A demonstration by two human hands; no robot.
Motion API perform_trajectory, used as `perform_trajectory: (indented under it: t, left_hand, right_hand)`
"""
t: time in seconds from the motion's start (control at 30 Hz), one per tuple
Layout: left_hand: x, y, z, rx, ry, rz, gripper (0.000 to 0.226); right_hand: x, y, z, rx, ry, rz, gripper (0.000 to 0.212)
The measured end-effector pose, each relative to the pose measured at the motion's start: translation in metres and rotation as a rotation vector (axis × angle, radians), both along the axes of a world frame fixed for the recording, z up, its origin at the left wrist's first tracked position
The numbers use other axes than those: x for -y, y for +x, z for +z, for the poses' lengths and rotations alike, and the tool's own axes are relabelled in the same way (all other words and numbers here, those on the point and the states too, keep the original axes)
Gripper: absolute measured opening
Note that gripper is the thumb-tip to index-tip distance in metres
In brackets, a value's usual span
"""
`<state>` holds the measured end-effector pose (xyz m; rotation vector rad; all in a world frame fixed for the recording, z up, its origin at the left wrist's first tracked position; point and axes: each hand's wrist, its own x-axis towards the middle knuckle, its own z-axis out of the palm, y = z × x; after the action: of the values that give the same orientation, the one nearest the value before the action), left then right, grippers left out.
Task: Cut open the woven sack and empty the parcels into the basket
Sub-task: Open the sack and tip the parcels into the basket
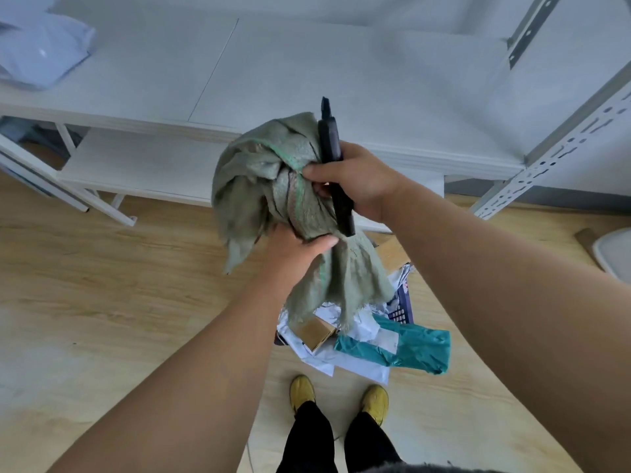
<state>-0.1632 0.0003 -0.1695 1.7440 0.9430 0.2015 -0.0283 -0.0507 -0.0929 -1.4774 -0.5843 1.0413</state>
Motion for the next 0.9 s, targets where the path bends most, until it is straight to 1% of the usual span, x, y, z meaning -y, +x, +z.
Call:
perform_trajectory:
  t: [0.07,0.13,0.17,0.23,0.3,0.4,0.5,0.53,0.57,0.67,0.73,0.8,0.9]
  left_hand:
    - [0.007,0.009,-0.002,0.056,-0.096,0.024,0.043]
    - [0.014,0.012,-0.009,0.056,-0.142,0.085,0.034]
    - [0.017,0.012,-0.011,0.036,-0.143,0.132,0.034]
    - [0.018,0.014,-0.016,0.011,-0.136,0.224,0.039]
    - [0.013,0.016,-0.017,0.019,-0.197,0.306,0.044]
    - [0.001,0.018,-0.015,-0.001,-0.266,0.359,0.045]
    - [0.000,0.021,-0.015,0.018,-0.254,0.317,0.042]
    - [0.002,0.021,-0.014,0.018,-0.250,0.313,0.043]
    - [0.003,0.022,-0.013,0.020,-0.245,0.313,0.044]
    - [0.004,0.025,-0.009,0.072,-0.193,0.292,0.044]
    - [0.001,0.029,0.000,0.121,-0.105,0.286,0.041]
    - [-0.007,0.034,0.012,0.181,-0.019,0.264,0.040]
    - [-0.019,0.039,0.024,0.205,0.007,0.224,0.047]
  right_hand:
    - [0.002,-0.001,-0.006,-0.090,-0.001,-0.017,0.012]
    - [0.007,-0.002,-0.012,-0.112,-0.024,-0.040,0.007]
    - [0.009,-0.002,-0.014,-0.097,-0.040,-0.059,0.005]
    - [0.013,-0.001,-0.020,0.024,-0.104,-0.114,0.030]
    - [0.022,-0.001,-0.030,0.202,-0.196,-0.150,0.049]
    - [0.042,-0.011,-0.049,0.381,-0.359,-0.065,0.060]
    - [0.052,-0.026,-0.072,0.487,-0.482,-0.019,0.069]
    - [0.052,-0.030,-0.079,0.511,-0.497,-0.029,0.069]
    - [0.051,-0.033,-0.084,0.520,-0.510,-0.054,0.065]
    - [0.042,-0.029,-0.086,0.511,-0.527,-0.160,0.032]
    - [0.034,-0.021,-0.080,0.487,-0.453,-0.237,0.020]
    - [0.026,-0.013,-0.070,0.475,-0.346,-0.291,0.021]
    - [0.016,-0.005,-0.056,0.508,-0.289,-0.273,0.026]
